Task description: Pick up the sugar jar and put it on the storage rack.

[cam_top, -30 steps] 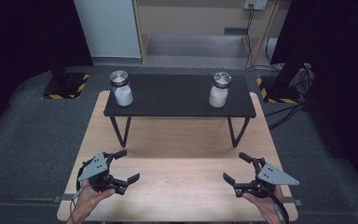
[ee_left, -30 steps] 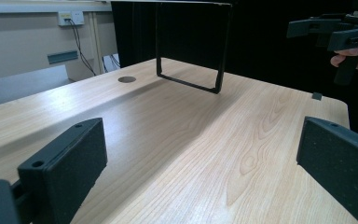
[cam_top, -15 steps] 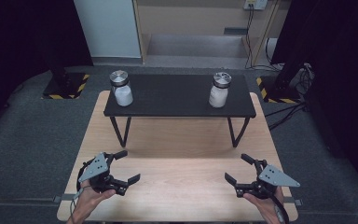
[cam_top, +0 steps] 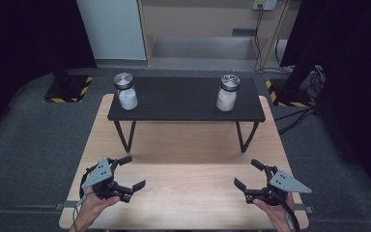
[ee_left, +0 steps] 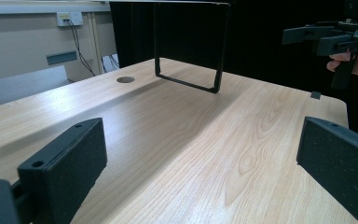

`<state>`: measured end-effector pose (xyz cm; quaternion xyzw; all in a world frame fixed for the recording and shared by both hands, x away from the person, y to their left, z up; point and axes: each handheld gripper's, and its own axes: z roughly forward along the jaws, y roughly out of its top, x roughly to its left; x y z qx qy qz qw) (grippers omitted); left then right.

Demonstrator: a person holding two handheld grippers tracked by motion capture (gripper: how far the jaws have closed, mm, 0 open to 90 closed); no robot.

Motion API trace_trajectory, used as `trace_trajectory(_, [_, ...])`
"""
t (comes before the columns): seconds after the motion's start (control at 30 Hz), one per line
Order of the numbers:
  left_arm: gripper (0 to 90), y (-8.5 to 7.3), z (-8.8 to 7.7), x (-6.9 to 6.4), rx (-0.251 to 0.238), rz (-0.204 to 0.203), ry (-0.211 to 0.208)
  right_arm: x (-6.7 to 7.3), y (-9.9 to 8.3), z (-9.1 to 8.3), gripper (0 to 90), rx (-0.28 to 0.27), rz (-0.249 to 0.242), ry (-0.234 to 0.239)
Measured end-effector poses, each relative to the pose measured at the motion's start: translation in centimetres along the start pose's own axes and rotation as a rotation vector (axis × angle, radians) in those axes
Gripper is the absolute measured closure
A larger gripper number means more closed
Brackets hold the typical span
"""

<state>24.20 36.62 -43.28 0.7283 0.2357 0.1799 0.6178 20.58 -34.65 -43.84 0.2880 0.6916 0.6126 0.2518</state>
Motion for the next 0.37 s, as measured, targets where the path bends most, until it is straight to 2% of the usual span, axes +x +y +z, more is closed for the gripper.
trace_trajectory(0.37, [0.6, 0.01, 0.02, 0.04, -0.001, -0.001, 0.0, 0.03, -0.05, 0.03, 8.3, 0.003, 0.002, 0.003])
